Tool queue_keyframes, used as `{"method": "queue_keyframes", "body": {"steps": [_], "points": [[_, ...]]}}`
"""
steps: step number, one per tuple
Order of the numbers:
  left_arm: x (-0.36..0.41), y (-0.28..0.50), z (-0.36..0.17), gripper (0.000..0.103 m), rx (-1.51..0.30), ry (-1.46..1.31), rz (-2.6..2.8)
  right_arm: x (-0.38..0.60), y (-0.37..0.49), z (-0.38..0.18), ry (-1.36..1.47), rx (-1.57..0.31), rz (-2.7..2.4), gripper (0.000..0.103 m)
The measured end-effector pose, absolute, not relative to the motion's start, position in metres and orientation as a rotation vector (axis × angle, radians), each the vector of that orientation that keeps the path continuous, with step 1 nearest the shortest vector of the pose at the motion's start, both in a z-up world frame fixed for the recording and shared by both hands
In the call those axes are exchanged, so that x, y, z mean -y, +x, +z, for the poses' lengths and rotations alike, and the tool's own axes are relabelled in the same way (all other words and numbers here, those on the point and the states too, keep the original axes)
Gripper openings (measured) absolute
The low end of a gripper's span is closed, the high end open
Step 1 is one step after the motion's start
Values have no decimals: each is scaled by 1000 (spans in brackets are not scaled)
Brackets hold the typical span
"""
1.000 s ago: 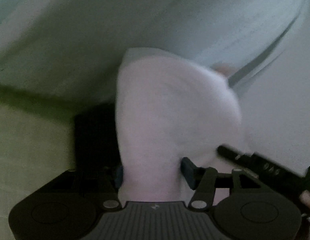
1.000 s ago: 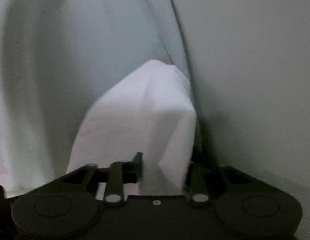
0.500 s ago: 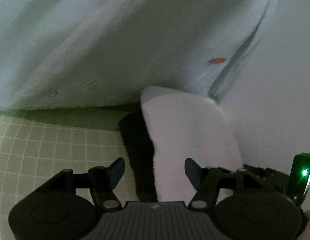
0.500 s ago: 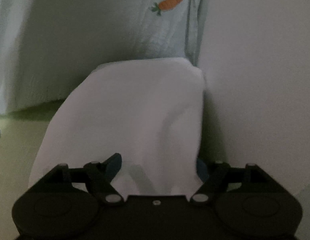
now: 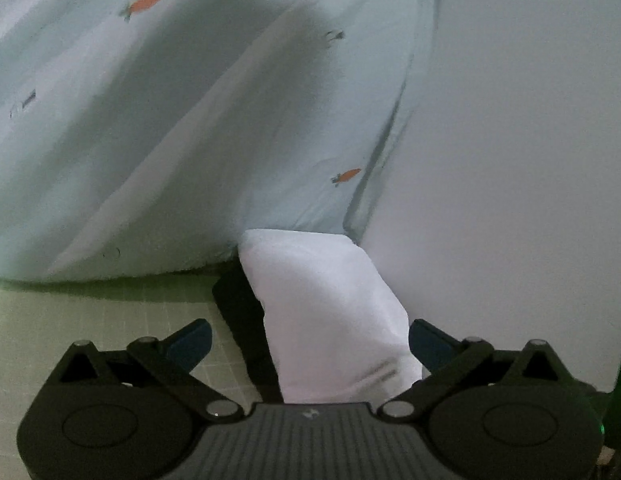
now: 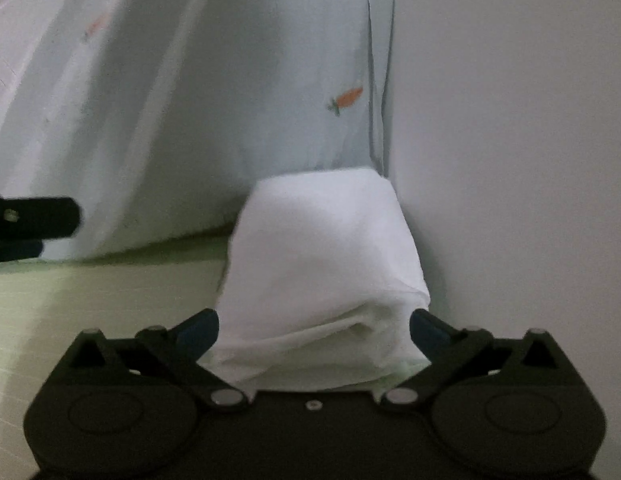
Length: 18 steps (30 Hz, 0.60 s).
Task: Fold clothes
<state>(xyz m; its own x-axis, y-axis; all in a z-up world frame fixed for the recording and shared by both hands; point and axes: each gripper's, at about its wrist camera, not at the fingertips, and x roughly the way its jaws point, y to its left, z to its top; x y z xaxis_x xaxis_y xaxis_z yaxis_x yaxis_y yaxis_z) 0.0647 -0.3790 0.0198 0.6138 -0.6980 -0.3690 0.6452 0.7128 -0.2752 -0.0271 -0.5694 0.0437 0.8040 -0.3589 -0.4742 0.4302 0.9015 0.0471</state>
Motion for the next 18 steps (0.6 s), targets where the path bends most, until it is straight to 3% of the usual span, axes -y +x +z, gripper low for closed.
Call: {"method": "queue_keyframes", "body": {"steps": [7, 18], "points": [[342, 31, 32, 103, -504, -134, -832, 511, -68, 57, 196, -412, -516, 103], [312, -17, 19, 103, -561, 21, -949, 446, -126, 39, 235, -475, -647, 103]]}}
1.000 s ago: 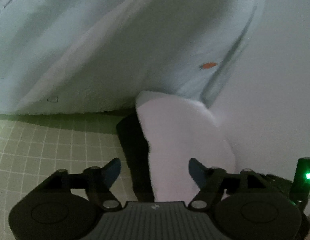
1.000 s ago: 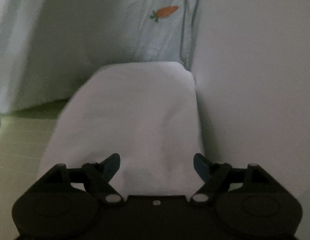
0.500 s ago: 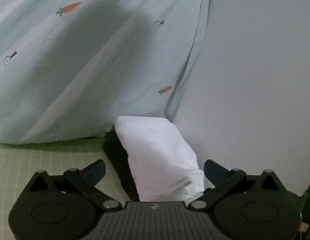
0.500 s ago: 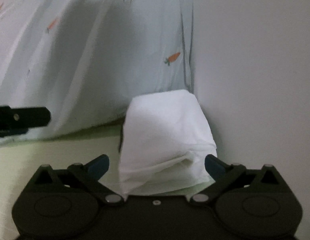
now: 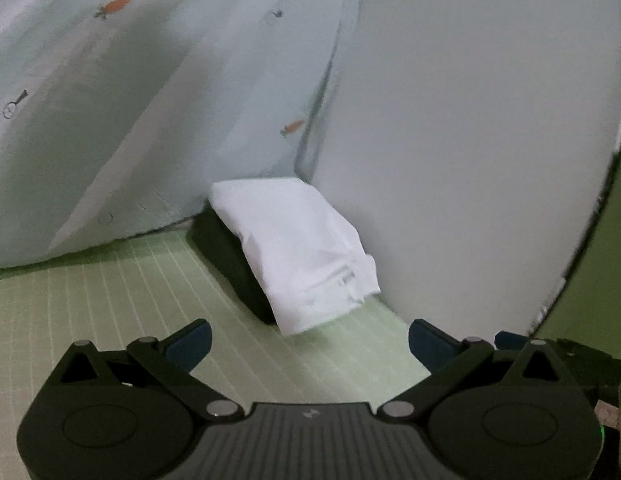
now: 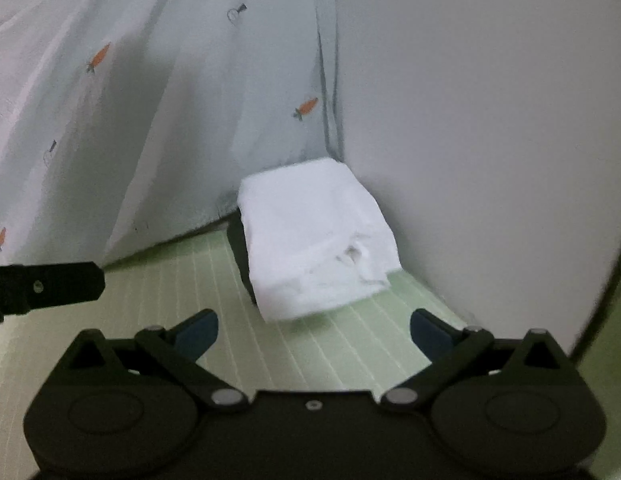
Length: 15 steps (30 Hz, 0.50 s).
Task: Fold clothes
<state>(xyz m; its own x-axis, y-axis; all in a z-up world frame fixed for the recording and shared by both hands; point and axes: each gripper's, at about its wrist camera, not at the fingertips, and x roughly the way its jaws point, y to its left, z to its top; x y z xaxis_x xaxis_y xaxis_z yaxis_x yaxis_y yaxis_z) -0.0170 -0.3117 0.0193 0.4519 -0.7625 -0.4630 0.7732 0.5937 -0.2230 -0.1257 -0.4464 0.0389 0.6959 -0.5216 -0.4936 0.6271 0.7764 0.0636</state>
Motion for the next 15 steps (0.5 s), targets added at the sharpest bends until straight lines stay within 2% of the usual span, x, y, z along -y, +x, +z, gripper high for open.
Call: {"method": "queue_keyframes", "body": {"steps": [15], "points": [[292, -41, 17, 103, -556, 47, -1040, 420, -160, 40, 225, -478, -730, 103]]}}
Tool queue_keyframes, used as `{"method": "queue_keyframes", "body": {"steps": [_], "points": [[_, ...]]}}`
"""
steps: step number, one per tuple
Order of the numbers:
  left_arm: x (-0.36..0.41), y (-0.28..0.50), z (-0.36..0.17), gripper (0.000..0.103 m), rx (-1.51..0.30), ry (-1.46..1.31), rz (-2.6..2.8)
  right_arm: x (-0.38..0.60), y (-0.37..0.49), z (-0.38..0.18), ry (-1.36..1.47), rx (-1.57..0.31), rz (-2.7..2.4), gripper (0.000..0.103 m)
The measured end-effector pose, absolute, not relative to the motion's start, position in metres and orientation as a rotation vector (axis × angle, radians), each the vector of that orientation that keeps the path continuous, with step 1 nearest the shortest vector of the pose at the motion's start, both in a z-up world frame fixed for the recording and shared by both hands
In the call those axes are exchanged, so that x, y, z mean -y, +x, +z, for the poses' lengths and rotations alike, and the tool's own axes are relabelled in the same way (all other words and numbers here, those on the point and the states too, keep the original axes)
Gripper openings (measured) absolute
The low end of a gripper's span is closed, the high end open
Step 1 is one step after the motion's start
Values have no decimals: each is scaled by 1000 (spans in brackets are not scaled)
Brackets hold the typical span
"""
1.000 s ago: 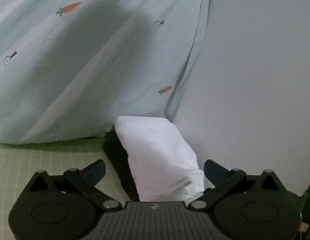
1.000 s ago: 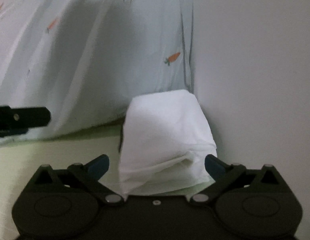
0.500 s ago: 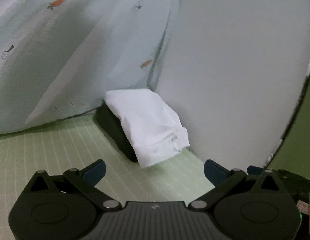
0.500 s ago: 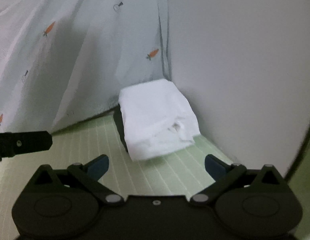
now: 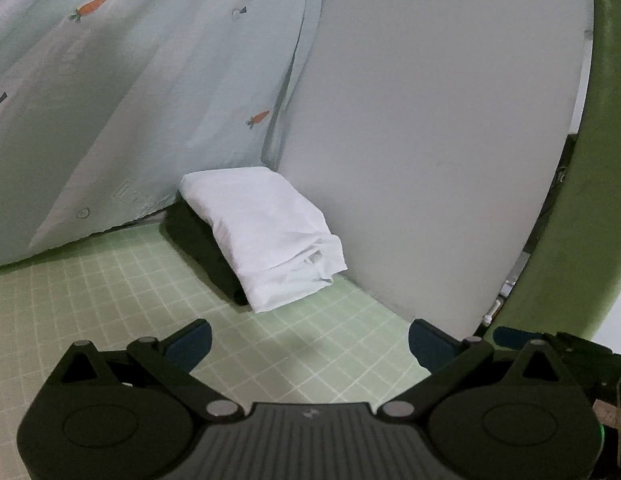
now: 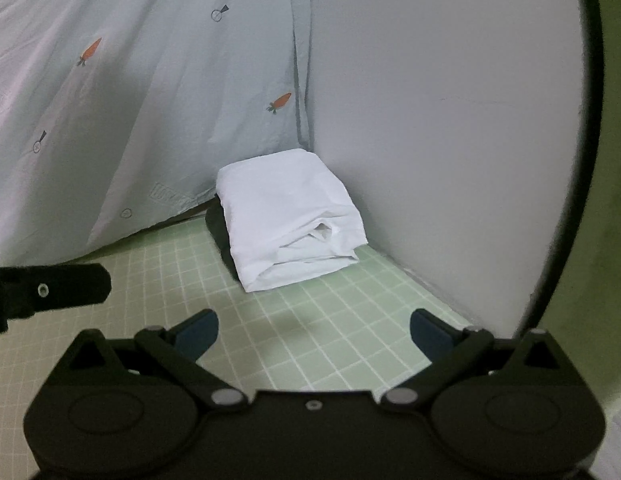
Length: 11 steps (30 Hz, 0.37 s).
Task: Fold clothes
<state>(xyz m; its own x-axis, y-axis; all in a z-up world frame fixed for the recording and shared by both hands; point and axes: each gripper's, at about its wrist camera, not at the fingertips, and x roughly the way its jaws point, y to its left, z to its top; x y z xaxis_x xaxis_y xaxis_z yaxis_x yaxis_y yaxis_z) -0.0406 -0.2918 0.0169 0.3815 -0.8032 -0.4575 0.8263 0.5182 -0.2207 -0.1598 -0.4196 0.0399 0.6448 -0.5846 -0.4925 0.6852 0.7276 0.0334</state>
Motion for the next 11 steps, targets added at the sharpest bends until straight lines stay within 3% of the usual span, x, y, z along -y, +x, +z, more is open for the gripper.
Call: {"method": "queue_keyframes", "body": {"steps": [11], "points": [[293, -43, 21, 103, -514, 22, -1030, 426, -156, 42, 202, -467, -721, 103]]}}
